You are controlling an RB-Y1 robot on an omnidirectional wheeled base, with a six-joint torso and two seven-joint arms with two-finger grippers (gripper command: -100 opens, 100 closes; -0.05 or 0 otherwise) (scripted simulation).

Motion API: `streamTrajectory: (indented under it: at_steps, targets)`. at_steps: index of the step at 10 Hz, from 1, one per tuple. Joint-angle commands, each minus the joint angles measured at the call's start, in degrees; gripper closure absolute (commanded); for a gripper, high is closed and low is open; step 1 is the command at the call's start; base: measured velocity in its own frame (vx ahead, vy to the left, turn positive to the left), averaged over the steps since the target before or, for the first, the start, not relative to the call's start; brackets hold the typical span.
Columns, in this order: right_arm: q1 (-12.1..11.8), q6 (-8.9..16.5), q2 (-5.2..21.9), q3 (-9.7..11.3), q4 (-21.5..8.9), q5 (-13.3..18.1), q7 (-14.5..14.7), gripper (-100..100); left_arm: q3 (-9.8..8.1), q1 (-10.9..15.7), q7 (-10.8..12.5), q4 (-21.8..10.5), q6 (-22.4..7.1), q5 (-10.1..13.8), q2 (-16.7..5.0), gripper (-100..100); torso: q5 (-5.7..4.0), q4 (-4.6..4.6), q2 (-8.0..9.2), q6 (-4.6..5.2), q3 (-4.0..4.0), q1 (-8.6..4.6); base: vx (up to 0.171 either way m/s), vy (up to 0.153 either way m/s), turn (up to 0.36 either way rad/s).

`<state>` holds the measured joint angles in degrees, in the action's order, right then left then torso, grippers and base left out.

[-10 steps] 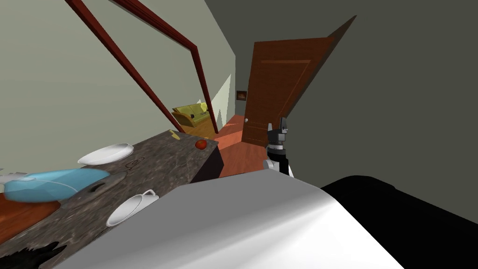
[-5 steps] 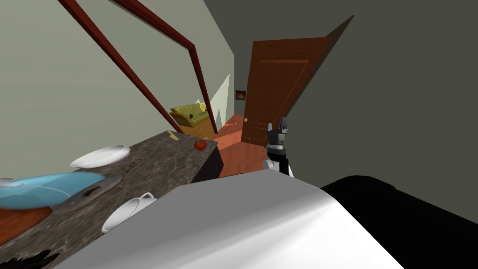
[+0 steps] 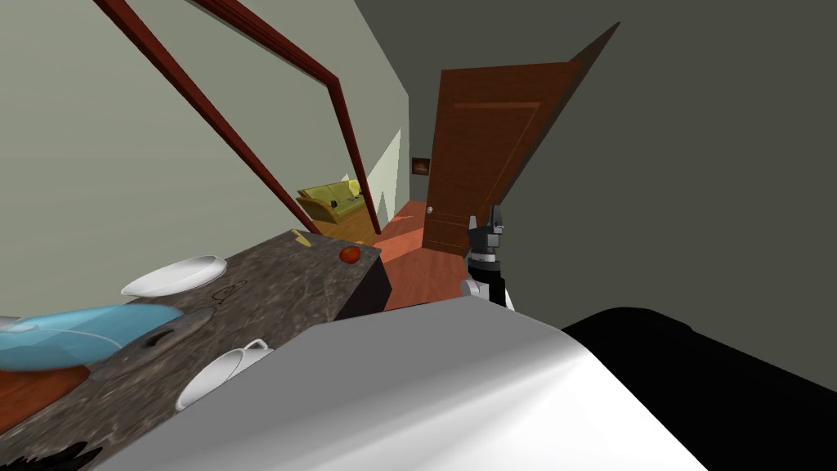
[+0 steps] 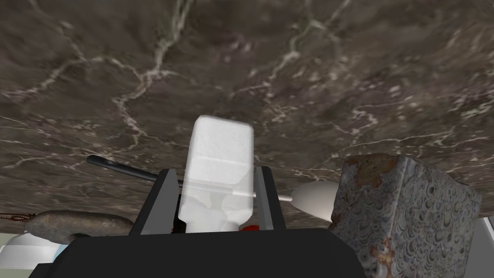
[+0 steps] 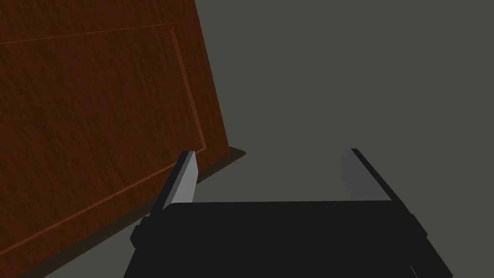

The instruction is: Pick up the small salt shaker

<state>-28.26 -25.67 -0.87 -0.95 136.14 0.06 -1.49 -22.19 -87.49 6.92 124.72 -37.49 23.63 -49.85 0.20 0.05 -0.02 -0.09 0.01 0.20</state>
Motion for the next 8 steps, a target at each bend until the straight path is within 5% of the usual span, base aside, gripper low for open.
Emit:
streamTrajectory:
  at_steps: [1,2,3,4,7,8]
  targets:
    - [0.0,0.0,0.0,0.0,0.0,0.0,0.0,0,0.0,0.0,0.0,0.0,0.0,0.0,0.0,100,0.0,0.0,0.0,0.0,0.0,0.0,0.0,0.0,0.0]
    - [0.0,0.0,0.0,0.0,0.0,0.0,0.0,0,0.0,0.0,0.0,0.0,0.0,0.0,0.0,100,0.0,0.0,0.01,0.0,0.0,0.0,0.0,0.0,0.0]
    - [0.0,0.0,0.0,0.0,0.0,0.0,0.0,0,0.0,0.0,0.0,0.0,0.0,0.0,0.0,0,0.0,0.0,0.01,0.01,0.0,0.0,0.0,0.0,0.0]
    - [0.0,0.0,0.0,0.0,0.0,0.0,0.0,0,-1.34,-1.7,0.6,2.1,-0.6,0.5,-0.5,100,0.0,0.0,0.01,0.01,0.01,0.0,-0.004,-0.006,0.069]
    - [0.0,0.0,0.0,0.0,0.0,0.0,0.0,0,-1.9,-2.3,0.9,3.2,-1.1,0.5,-0.6,100,-0.04,-0.01,0.03,-0.01,0.01,-0.1,-0.006,-0.01,0.035]
    - [0.0,0.0,0.0,0.0,0.0,0.0,0.0,0,-1.97,-2.4,1.0,3.3,-1.2,0.5,-0.7,0,-0.01,-0.01,0.02,0.0,0.01,-0.05,0.0,0.0,0.0]
